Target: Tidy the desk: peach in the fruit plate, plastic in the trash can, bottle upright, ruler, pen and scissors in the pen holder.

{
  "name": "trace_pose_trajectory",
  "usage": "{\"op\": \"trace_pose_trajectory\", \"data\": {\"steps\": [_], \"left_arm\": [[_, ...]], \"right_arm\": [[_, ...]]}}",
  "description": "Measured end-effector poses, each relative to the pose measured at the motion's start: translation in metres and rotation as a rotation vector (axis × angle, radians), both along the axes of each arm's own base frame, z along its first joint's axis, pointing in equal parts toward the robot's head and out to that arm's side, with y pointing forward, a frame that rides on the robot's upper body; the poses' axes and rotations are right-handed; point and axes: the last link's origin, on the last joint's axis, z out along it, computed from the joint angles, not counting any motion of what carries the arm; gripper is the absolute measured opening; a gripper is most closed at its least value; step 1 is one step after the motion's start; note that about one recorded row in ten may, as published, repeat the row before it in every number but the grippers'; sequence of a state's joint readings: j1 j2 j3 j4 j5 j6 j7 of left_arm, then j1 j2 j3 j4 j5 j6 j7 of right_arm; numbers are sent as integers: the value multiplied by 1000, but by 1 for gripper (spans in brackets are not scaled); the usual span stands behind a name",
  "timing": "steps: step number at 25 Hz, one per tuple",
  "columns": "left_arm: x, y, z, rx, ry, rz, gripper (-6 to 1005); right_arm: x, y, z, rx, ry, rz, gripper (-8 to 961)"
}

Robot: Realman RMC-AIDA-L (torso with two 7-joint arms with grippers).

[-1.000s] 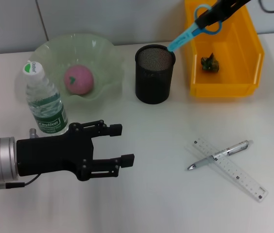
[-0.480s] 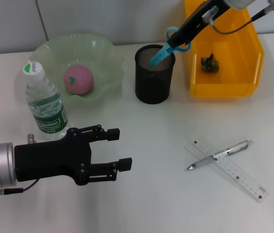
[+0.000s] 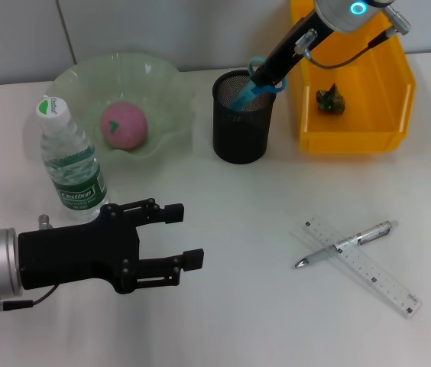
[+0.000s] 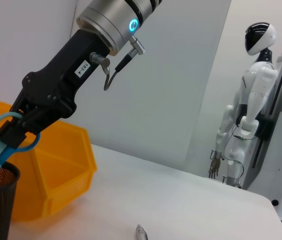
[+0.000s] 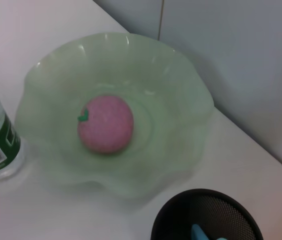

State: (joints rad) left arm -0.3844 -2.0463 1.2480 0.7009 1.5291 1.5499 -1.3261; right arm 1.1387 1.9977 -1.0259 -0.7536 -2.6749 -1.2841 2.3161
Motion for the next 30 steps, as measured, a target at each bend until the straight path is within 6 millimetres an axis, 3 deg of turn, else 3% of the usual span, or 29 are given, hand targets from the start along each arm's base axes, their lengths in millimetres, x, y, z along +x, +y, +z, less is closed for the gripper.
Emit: {"op": "trace_pose_trajectory", "data": {"steps": [8,14,23,30], "left_arm": [[0,0,0,-4,-3,8,786],[0,0,0,-2,0,9,786],[-1,0,0,-3,1,10,785],[-3,-2,0,-7,-1,14,786]], "right_arm": [[3,3,0,30,13,-4,92],[2,0,-1,46,26,9,256],[-7,-21,15,73,110,71,702],[0,-52,40,61,244,53,701]]}}
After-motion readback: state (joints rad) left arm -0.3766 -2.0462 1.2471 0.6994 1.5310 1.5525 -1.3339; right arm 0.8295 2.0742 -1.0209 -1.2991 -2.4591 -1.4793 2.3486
